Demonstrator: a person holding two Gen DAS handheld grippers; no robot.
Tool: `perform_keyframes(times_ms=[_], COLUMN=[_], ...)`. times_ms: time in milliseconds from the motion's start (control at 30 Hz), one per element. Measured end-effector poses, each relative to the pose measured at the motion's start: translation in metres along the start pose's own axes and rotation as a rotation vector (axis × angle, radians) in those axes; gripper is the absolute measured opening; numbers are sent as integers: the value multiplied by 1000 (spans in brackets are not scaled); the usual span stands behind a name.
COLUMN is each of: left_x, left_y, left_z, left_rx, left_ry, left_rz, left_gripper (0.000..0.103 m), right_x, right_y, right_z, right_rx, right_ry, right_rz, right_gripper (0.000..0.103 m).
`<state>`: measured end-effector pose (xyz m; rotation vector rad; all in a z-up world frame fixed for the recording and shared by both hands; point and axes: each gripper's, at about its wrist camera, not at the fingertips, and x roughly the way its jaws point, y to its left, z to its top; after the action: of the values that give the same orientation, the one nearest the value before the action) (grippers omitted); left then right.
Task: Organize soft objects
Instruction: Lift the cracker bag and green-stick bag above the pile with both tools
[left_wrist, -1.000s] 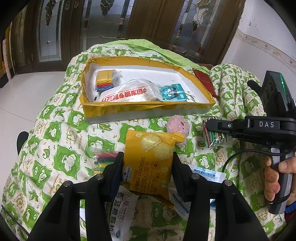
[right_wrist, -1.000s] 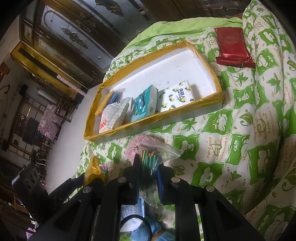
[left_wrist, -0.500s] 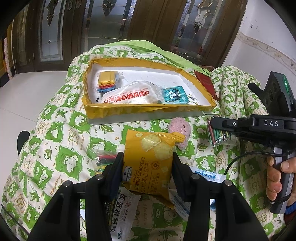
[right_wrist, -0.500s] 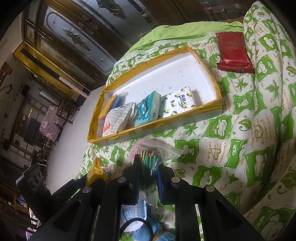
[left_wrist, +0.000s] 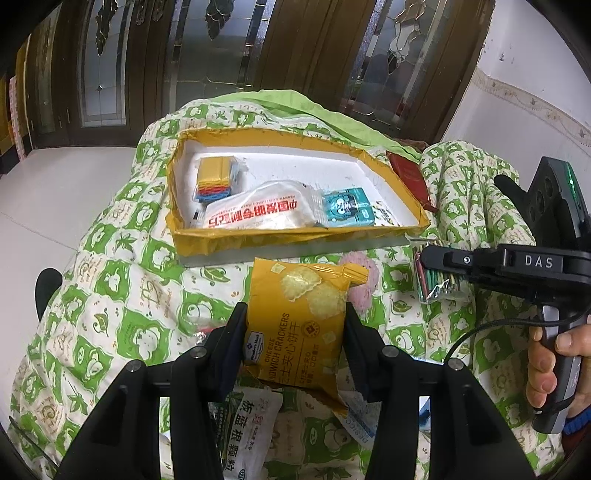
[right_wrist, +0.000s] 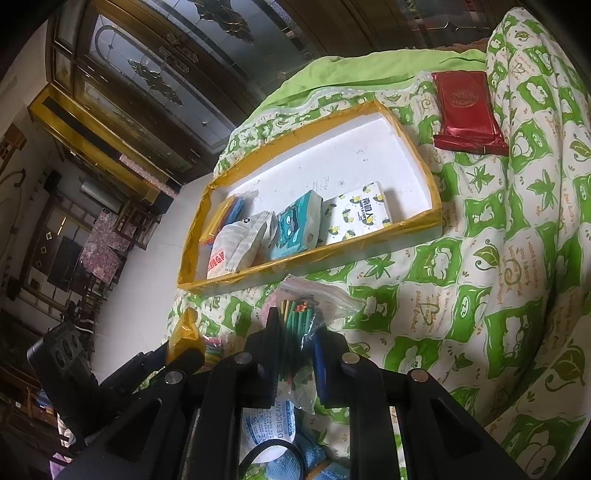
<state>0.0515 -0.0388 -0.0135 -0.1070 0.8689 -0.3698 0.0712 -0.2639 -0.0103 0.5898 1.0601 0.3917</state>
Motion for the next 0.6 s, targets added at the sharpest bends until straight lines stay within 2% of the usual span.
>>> perform_keyframes(times_ms=[600], left_x=[-3], left_y=[-8], left_z=[21], left_rx=[24], left_ry=[-21], left_rz=[4], left_gripper=[48], right_x=[-6], right_y=[2], right_z=[3], right_rx=[-14], right_ry=[-18], right_rz=[-12], right_gripper=[16])
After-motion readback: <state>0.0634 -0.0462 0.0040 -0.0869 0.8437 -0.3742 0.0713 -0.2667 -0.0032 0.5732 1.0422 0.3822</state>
